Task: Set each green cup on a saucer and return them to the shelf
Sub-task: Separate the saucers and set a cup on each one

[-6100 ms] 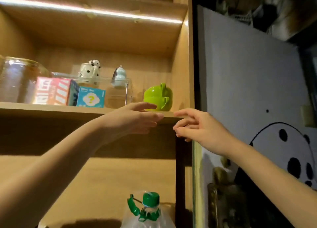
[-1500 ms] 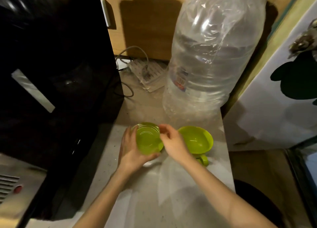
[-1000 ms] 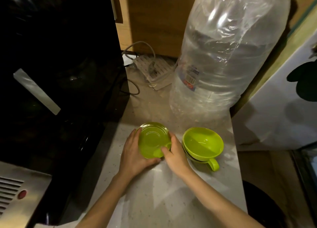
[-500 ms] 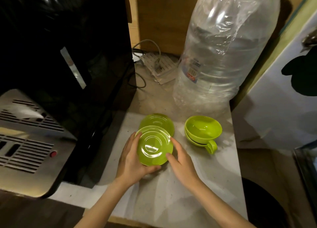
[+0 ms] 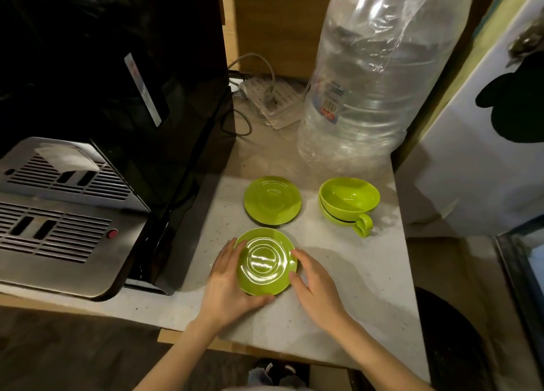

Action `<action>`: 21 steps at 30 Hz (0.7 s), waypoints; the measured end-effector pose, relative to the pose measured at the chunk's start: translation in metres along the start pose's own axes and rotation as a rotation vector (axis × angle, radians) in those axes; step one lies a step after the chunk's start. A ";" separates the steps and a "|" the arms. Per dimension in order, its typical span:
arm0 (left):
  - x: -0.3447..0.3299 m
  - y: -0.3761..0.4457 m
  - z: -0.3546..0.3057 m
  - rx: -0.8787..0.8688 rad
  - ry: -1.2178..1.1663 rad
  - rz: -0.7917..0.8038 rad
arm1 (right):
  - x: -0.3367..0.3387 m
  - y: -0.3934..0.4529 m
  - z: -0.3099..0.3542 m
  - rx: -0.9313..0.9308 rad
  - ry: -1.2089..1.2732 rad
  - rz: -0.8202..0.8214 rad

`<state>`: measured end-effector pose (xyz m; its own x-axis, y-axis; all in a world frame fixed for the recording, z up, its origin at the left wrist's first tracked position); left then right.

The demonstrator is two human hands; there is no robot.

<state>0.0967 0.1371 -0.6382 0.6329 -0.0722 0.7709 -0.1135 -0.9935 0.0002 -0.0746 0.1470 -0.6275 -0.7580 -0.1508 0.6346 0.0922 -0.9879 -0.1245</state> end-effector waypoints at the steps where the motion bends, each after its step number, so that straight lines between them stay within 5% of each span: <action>1: 0.000 0.001 0.000 0.000 -0.003 0.007 | 0.000 0.001 0.001 0.001 -0.003 -0.002; 15: 0.007 0.012 -0.016 0.043 0.020 0.161 | 0.024 0.013 0.000 -0.035 0.095 -0.035; 21: 0.017 0.054 -0.080 -0.044 -0.159 -0.014 | 0.082 0.019 0.016 0.026 0.256 -0.236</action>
<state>0.0404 0.0892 -0.5740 0.7476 -0.0748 0.6600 -0.1352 -0.9900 0.0410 -0.1243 0.1158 -0.5653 -0.8975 0.0923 0.4312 -0.0908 -0.9956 0.0243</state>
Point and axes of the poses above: each hand's wrist, its own y-axis towards the middle knuckle, its own x-axis out of the back of the hand, z = x × y, the point moved 6 cm from there along y, towards the middle knuckle, and after that the axes turned 1 degree about x, right-handed, at the moved point
